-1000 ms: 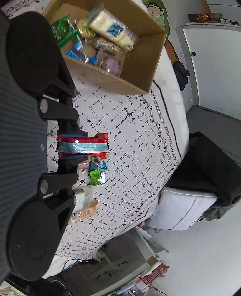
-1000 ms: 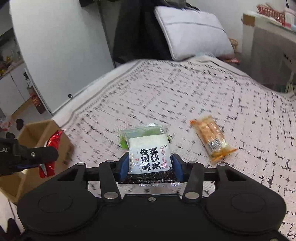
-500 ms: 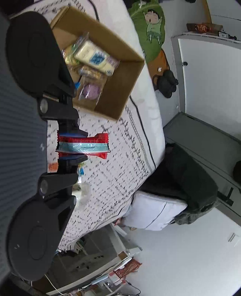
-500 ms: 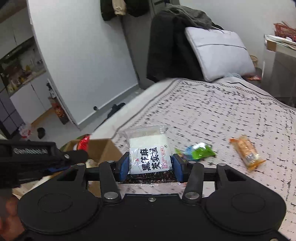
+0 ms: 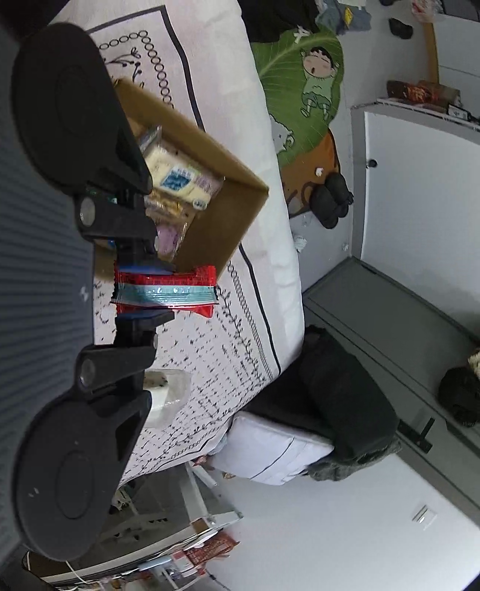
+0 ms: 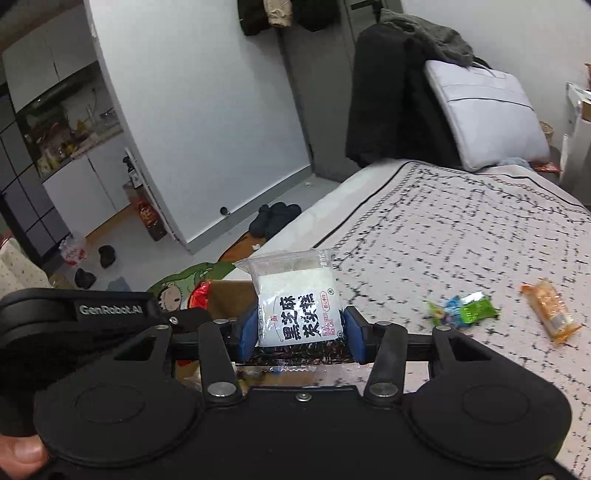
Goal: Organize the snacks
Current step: 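Carry both packs over the box and open both tools inside, then withdraw both tools from the box back over the remaining snacks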
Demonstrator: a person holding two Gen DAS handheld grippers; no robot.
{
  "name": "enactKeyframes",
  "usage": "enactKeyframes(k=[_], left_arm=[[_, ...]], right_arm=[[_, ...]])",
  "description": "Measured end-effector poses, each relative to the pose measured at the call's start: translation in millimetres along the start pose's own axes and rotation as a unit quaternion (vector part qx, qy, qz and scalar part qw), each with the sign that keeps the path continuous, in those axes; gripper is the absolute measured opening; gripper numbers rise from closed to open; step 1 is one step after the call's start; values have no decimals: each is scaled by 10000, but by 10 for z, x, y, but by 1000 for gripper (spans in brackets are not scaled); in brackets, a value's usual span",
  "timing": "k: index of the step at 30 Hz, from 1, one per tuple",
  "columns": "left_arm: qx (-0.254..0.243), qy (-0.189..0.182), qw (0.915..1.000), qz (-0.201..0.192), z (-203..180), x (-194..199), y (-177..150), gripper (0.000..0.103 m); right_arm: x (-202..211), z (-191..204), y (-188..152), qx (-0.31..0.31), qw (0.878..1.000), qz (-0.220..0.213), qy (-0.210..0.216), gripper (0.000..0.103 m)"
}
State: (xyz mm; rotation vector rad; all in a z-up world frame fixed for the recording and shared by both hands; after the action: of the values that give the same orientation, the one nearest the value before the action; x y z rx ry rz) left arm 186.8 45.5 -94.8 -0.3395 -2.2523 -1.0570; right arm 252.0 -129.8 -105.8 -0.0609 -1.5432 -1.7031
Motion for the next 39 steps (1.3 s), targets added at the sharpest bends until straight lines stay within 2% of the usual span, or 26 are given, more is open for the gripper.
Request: enactKeyframes(k=[7,13,22,27,30,32,34,39], left_arm=[[296,205,9994,2,360,-37,106,18],[617,210,9978,131,633,-88,157,18],[951,187,9950,237,850,-170,170,19],[1193,192,9924,219,969,-186,203,24],[1240,210,9918,216,978,-198,208,27],[1232,220,9919,224,968,-206,206,28],[1214,229,9921,226,951,-213,206,31],[1144,329,9928,159,895,-198,191,52]], right_arm=[[-159,267,-35,36,10000,87,27,47],[-281,436,-52,28,9999,167,-16,47],[-448,559,-70,-36,9996,280,-82,47],[-510,568,-49,-96,9994,317,-36,47],[-507,557,-42,-135,9992,360,111,51],[-482,523,-38,-127,9993,343,32,59],[-458,467,-30,-180,9993,331,-25,61],[-353,270,-27,-254,9991,284,-183,64]])
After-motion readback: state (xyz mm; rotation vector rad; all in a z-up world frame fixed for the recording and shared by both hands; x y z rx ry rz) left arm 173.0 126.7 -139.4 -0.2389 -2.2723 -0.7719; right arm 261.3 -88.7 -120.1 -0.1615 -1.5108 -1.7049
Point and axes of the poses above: each gripper's, at about its wrist camera, not at the fingertips, and x roughly against the way its jaws point, z to its left, y to its top, the point moved 1 cm from there along -x, roughly the way its jaws point, and after that the axes turned 4 degrees about -z, right-handed, at the moved point
